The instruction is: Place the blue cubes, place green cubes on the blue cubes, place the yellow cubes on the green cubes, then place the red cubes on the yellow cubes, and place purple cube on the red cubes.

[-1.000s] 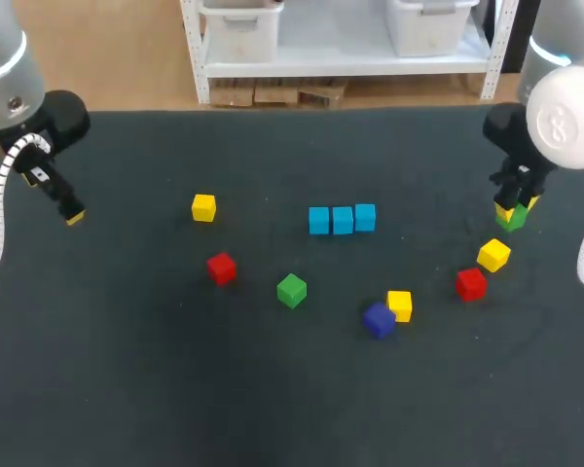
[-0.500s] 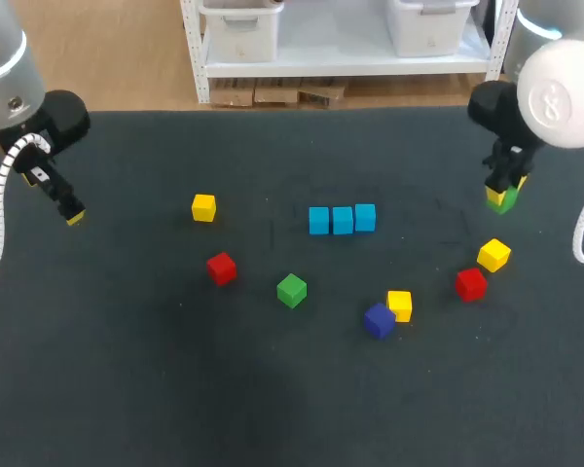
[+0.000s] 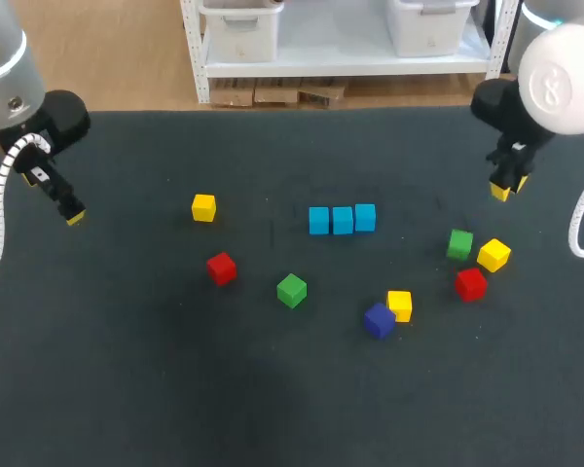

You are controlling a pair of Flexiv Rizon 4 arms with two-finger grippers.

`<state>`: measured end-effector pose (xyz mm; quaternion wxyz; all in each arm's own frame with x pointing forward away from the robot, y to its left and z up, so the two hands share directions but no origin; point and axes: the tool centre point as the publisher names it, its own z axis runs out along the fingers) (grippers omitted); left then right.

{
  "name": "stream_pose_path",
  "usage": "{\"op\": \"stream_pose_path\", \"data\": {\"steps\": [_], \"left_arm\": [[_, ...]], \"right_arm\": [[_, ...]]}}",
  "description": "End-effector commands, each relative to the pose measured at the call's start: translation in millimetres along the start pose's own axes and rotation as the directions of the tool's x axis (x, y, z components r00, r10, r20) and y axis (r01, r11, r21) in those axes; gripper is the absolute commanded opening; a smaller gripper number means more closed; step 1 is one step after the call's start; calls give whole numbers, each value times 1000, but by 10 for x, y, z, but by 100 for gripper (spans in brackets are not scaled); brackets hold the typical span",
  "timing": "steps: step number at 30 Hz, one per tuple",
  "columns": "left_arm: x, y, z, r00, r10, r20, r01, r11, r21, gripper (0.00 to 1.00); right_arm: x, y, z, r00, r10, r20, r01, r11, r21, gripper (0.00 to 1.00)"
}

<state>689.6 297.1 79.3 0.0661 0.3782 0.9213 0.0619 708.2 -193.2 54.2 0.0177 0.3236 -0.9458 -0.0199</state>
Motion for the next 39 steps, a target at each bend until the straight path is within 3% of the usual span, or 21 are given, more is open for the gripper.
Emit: {"op": "stream_pose_path", "data": {"steps": [1,22,31,39], "left_arm": [[-7,4,-1,1000,-1,-2,1,1000,0,100],[-7,4,-1,1000,-1,-2,1,1000,0,100],[-7,4,-1,1000,-1,-2,1,1000,0,100],[-7,4,-1,1000,-1,-2,1,1000,0,100]], "right_arm": [[1,-6,-3,1000,-1,1,1,1000,-2,100],[1,-6,-3,1000,-1,1,1,1000,-2,100],[-83,144,-67,980,-196,-30,196,981,-9,100],[-190,422,9,895,-442,-56,441,897,-20,100]]}}
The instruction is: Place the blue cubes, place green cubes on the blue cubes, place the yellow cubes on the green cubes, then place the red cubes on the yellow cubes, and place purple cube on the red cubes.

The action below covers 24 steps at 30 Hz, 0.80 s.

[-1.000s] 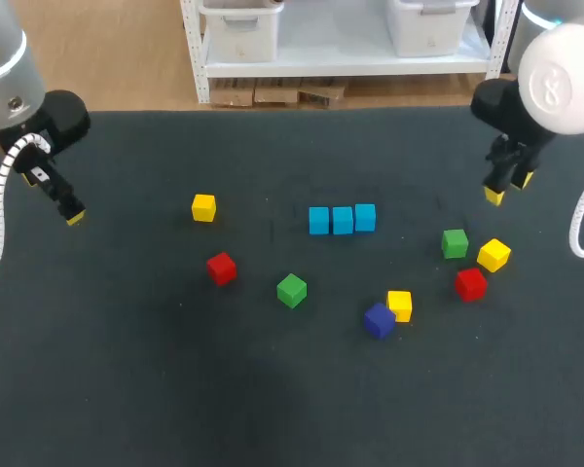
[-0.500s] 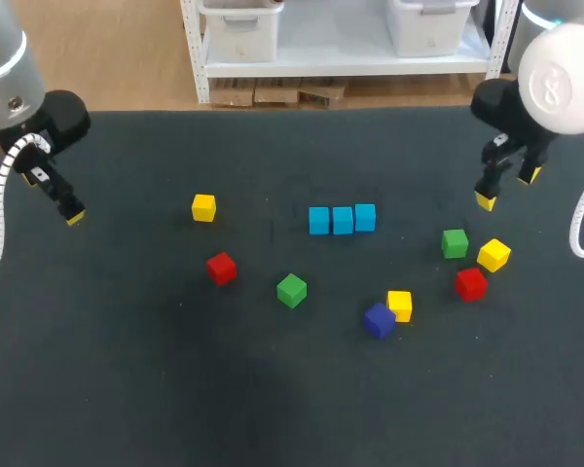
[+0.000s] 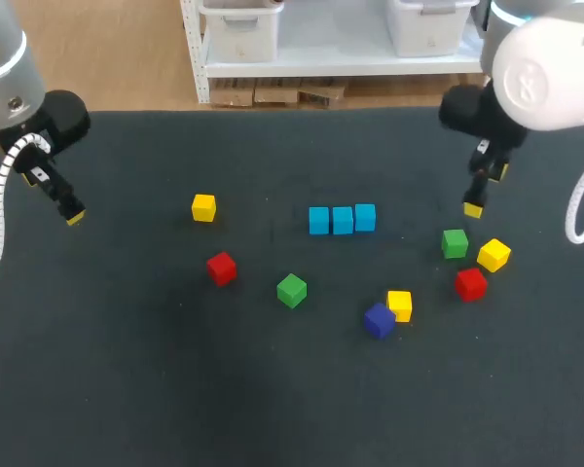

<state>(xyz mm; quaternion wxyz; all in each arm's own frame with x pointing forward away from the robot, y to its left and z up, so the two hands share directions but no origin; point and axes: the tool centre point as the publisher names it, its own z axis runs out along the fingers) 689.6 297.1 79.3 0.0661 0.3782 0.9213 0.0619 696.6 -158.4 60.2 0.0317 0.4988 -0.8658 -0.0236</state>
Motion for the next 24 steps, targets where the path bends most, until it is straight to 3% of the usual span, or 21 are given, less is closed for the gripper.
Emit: {"op": "stream_pose_path", "data": {"steps": [1,12,24], "left_arm": [[-7,3,-1,1000,-1,-2,1,1000,0,100],[-7,3,-1,1000,-1,-2,1,1000,0,100],[-7,3,-1,1000,-1,-2,1,1000,0,100]], "right_arm": [[-103,58,66,995,-92,-40,93,996,5,100],[-102,188,165,951,-305,-53,305,952,-11,100],[11,349,416,873,-488,0,487,871,-69,100]]}}
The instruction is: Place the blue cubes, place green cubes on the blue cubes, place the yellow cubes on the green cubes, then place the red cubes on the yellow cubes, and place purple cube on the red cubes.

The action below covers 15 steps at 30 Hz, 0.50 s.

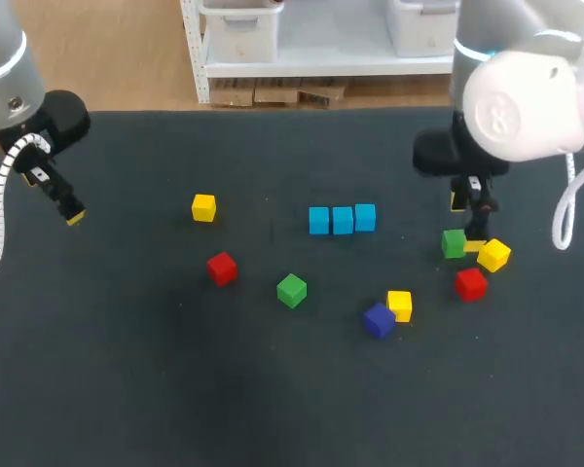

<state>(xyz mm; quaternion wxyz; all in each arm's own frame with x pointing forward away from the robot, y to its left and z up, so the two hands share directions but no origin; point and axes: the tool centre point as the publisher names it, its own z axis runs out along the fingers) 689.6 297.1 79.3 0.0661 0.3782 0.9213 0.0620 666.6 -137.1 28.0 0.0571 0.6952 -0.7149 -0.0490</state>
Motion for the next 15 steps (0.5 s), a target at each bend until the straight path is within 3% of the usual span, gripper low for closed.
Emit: {"op": "stream_pose_path", "data": {"steps": [1,13,15], "left_arm": [[-7,4,-1,1000,-1,-2,1,1000,0,100],[-7,4,-1,1000,-1,-2,1,1000,0,100],[-7,4,-1,1000,-1,-2,1,1000,0,100]], "right_arm": [[37,29,91,1000,-20,22,20,1000,2,100],[-28,-68,239,998,-53,29,53,998,15,100],[-47,-75,257,998,-57,27,56,998,16,93]]}}
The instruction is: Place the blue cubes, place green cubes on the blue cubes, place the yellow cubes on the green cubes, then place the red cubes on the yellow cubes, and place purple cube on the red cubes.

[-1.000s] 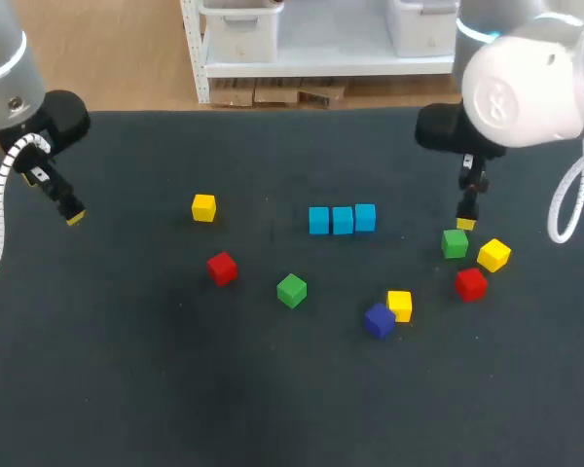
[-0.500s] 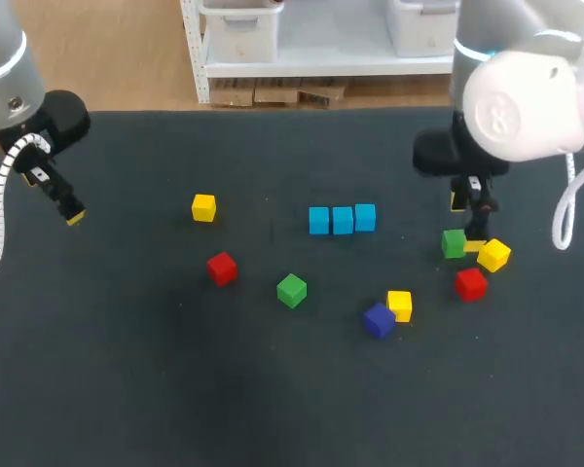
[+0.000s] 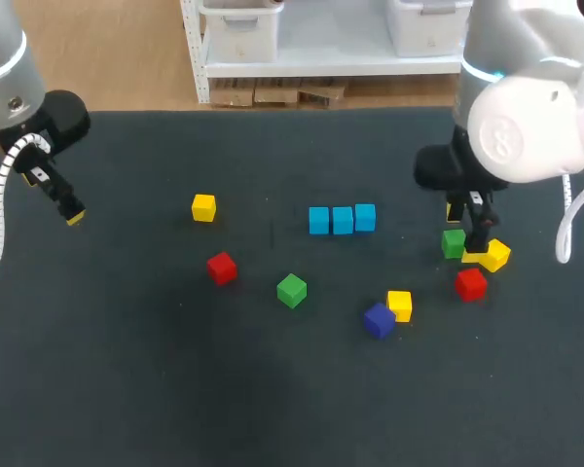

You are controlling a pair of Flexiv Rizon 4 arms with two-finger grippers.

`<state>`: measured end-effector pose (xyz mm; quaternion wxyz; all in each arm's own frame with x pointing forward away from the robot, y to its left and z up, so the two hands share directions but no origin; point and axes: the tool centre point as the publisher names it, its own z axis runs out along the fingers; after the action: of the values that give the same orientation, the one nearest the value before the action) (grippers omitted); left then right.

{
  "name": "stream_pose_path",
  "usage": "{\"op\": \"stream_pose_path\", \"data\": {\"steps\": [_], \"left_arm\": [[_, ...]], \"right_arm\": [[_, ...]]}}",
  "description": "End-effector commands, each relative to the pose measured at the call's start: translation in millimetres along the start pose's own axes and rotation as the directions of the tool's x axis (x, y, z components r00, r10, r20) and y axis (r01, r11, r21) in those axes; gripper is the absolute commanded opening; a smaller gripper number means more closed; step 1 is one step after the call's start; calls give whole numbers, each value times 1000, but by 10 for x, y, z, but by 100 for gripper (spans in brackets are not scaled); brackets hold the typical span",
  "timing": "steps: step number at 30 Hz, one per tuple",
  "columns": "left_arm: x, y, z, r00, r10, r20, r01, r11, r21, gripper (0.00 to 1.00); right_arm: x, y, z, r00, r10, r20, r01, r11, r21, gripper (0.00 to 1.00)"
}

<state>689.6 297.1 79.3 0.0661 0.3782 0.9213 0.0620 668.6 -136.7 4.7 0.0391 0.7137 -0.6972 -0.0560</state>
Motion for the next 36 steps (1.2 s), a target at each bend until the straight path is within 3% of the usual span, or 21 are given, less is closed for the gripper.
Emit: {"op": "stream_pose_path", "data": {"steps": [1,3,5,7,8,9,10,14,19,21,26,36], "left_arm": [[-7,4,-1,1000,-1,-2,1,1000,0,100],[-7,4,-1,1000,-1,-2,1,1000,0,100],[-7,4,-1,1000,-1,-2,1,1000,0,100],[-7,4,-1,1000,-1,-2,1,1000,0,100],[-7,4,-1,1000,-1,-2,1,1000,0,100],[-7,4,-1,1000,-1,-2,1,1000,0,100],[-7,4,-1,1000,-1,-2,1,1000,0,100],[-7,4,-1,1000,-1,-2,1,1000,0,100],[-7,4,-1,1000,-1,-2,1,1000,0,100],[-7,4,-1,1000,-1,-2,1,1000,0,100],[-7,4,-1,1000,-1,-2,1,1000,0,100],[-7,4,-1,1000,-1,-2,1,1000,0,100]], "right_arm": [[-44,-27,40,1000,-5,-6,5,1000,0,90],[-57,-39,50,1000,-7,-6,7,1000,1,87],[-68,-48,58,1000,-8,-7,8,1000,0,49],[-76,-54,65,1000,-8,-9,8,1000,-1,41],[-74,-59,70,1000,-7,-10,7,1000,-2,22],[-70,-63,75,1000,-4,-14,4,1000,-1,19],[-65,-67,79,1000,-3,-17,3,1000,0,5],[-48,-83,85,999,4,-32,-4,1000,7,0],[-54,-96,45,999,15,-38,-15,1000,15,0],[-60,-108,5,997,53,-60,-54,998,-19,0],[-96,-120,-174,990,94,-104,-95,995,-9,0],[-249,-180,-522,986,136,-101,-134,991,27,0]]}}
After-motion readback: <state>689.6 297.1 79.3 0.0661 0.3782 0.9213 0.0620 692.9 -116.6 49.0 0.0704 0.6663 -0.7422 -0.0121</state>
